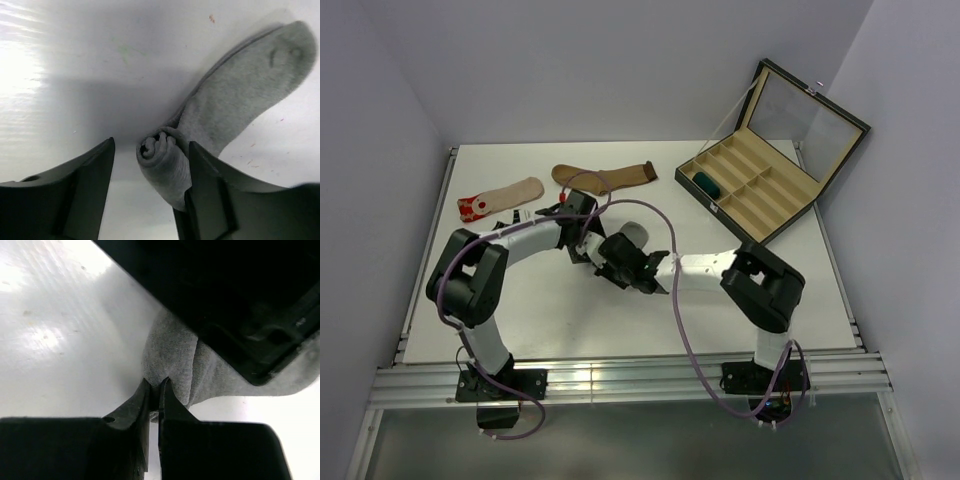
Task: Roll the socks
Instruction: Roll the sock at the center of the board.
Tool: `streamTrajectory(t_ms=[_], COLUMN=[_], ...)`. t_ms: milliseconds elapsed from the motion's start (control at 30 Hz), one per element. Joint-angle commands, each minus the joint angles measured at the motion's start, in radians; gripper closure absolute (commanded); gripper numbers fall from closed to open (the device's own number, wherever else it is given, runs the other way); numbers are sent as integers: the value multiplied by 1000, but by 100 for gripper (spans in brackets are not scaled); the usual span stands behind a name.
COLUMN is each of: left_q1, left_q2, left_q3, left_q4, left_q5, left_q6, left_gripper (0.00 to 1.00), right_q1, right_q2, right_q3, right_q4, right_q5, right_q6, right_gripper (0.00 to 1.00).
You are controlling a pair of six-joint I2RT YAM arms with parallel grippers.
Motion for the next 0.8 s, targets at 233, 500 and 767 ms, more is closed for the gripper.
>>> streamTrajectory(t_ms=[233,500,767], left_q1=[56,53,-39], left_q2=[-287,-396,-347], left_q3=[-147,-339,-365], left_q4=[44,200,217], left_q5=[-159,-62,-71], left_q6=[-176,-258,-320], left_gripper=[28,29,32], right_q1=[-232,-341,-370], right_q2=[-5,130,199], right_q3=[109,203,241], right_q4=[-263,-331,-338], right_q5=[-729,-1043,-1052], right_q6=[158,192,224], right_gripper=[100,100,100])
